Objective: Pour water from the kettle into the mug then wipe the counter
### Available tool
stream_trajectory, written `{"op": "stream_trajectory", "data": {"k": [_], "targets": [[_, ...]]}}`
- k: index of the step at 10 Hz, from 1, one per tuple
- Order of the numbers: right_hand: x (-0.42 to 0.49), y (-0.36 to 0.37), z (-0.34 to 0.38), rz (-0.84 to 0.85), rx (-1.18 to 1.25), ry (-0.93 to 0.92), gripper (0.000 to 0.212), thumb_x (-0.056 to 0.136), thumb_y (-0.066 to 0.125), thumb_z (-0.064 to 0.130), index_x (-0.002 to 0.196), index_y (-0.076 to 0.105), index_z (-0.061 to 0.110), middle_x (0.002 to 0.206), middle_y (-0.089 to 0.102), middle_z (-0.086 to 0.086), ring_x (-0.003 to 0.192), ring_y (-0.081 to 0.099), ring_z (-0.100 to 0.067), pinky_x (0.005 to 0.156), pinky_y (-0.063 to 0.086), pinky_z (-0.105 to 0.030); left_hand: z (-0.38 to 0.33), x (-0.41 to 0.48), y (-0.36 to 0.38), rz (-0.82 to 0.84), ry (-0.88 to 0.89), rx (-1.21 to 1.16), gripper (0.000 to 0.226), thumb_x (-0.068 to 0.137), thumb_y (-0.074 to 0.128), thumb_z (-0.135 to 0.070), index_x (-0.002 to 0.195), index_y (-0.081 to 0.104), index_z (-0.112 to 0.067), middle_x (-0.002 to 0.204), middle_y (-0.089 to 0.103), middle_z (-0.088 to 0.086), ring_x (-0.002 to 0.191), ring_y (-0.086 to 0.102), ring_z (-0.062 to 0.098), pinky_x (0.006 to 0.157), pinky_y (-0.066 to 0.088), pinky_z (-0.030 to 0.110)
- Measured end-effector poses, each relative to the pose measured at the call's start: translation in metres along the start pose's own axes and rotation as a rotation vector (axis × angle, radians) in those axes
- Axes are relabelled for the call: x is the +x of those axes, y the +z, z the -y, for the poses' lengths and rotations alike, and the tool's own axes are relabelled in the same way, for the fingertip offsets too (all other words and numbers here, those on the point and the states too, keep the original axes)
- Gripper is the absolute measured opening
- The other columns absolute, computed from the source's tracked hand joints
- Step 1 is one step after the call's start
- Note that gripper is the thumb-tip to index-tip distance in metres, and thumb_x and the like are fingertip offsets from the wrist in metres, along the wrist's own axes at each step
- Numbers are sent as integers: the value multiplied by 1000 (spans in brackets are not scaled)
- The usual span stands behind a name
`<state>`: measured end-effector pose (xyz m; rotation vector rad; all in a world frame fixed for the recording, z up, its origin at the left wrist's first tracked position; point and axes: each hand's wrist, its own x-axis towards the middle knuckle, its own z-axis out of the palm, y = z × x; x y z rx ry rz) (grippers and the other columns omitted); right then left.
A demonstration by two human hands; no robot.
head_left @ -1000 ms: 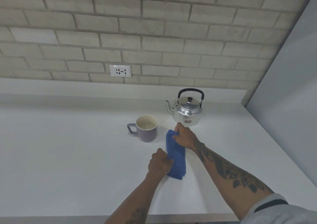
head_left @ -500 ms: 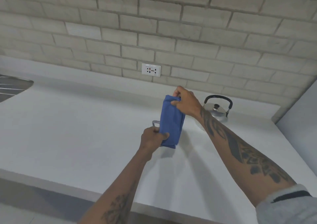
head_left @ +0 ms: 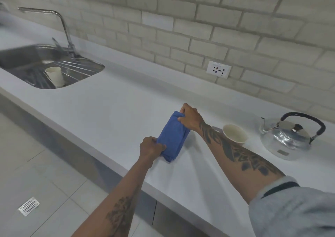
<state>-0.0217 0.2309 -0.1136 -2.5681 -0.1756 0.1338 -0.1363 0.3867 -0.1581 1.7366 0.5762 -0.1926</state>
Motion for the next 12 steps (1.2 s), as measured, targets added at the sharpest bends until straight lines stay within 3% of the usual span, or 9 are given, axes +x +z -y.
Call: {"op": "stream_trajectory", "data": {"k": [1,2,3,5,7,8,10,11,12], "targets": [[7,20,0,37,-50,34,22,86,52,16,108,47,11,102,46,-6,86,54,-29,72,43,-35,5,5,-6,4,-18,34,16,73,69,-3,79,56,-10,82,56,9,70,50,23,66,44,33],[10,35,-4,64,-106,57,22,85,45,9,107,47,9,103,50,-10,92,58,-35,73,45,-39,11,11,-8,6,-33,79,19,67,63,-4,77,51,-14,79,50,6,71,44,19,66,37,33],[12,45,-7,93,-128,56,23,83,39,5,104,47,7,107,55,-14,94,59,-36,72,44,-40,15,16,-10,1,-26,142,17,61,58,-8,75,51,-14,78,51,6,70,44,19,66,38,33],[17,53,-12,109,-133,42,25,80,36,1,102,48,5,106,58,-16,84,55,-33,69,42,-39,13,15,-12,-50,21,442,18,74,58,-8,87,59,-21,85,60,-2,78,59,26,70,46,29],[15,55,-16,126,-164,36,17,84,39,3,99,46,8,106,55,-13,83,50,-30,69,40,-38,15,11,-12,-76,76,589,26,73,58,-9,99,65,-11,98,66,5,88,65,28,70,48,32],[14,54,-16,165,-195,30,25,82,42,2,107,49,5,106,51,-9,90,51,-30,71,40,-37,13,11,-11,-75,89,627,31,74,58,-11,105,61,-14,107,62,5,94,63,27,74,50,34],[6,55,-23,204,-261,35,38,83,48,8,121,46,7,127,45,-11,116,45,-33,84,42,-39,7,8,-2,-81,129,761,42,80,54,-13,122,53,-14,121,54,7,111,55,28,89,49,38],[-5,43,-23,191,-285,27,45,86,47,12,131,43,7,136,44,-12,123,43,-34,96,42,-43,-3,3,6,-74,166,819,40,81,52,-14,121,53,-14,120,55,7,111,54,29,90,47,37],[-9,26,-22,126,-263,20,44,91,46,15,134,42,6,138,44,-11,126,43,-32,96,41,-42,-18,2,18,-62,255,831,31,85,51,-17,116,55,-10,117,59,9,106,58,30,90,50,39]]}}
